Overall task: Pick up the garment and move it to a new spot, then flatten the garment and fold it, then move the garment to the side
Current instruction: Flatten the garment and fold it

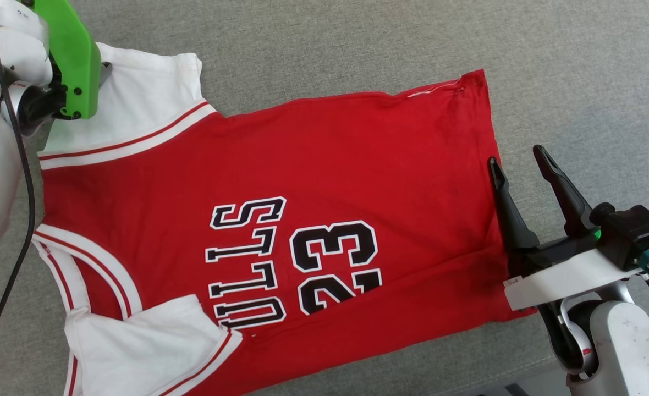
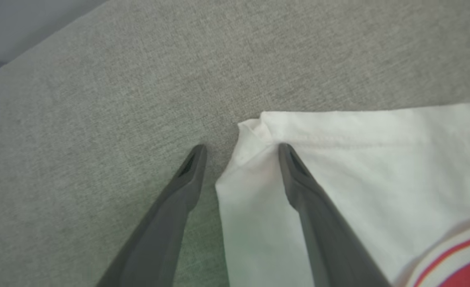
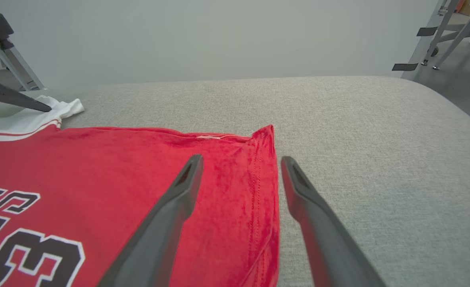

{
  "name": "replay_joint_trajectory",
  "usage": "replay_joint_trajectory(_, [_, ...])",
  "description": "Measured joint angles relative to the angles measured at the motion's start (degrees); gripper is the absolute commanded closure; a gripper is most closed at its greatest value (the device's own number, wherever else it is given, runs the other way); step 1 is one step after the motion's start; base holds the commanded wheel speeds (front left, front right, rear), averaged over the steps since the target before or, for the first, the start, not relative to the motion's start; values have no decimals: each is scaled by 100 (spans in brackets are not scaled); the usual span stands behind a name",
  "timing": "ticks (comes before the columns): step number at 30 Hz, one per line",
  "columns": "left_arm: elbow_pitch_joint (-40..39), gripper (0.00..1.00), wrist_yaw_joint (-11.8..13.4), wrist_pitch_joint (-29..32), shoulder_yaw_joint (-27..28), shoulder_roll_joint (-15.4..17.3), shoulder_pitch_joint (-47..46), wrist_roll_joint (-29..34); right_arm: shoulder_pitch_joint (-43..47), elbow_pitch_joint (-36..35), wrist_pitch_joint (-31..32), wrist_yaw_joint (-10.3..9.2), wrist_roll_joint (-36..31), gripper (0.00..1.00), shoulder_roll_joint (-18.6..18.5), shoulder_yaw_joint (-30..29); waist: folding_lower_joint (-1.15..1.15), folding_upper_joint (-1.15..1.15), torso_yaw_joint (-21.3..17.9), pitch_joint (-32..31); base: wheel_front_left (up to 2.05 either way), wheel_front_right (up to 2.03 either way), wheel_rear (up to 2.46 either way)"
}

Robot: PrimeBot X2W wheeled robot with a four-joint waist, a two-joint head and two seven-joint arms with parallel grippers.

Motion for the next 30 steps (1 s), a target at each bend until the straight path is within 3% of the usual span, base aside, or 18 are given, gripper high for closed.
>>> replay_joint_trajectory(4, [79, 100, 0, -5, -71, -130, -3, -154, -1, -3, 9, 0, -4, 0, -34, -1, 0, 0, 51, -37, 0, 0, 0])
replay_joint_trajectory(15, [-27, 100, 0, -848, -338, -331, 147, -267, 29, -46, 315, 0, -54, 0, -257, -170, 0, 0, 282, -453, 0, 0, 0])
replay_joint_trajectory(25, [-968, 100, 13, -1188, -414, -241, 722, -516, 49, -156, 2112, 0, 186, 0, -1132, -293, -1, 0, 834, -904, 0, 0, 0])
replay_joint_trajectory(30, [-1909, 100, 234, -1255, -352, -40, 1145, -579, -140, -135, 3314, 0, 698, 0, -1555, -309, -1, 0, 1128, -1038, 0, 0, 0])
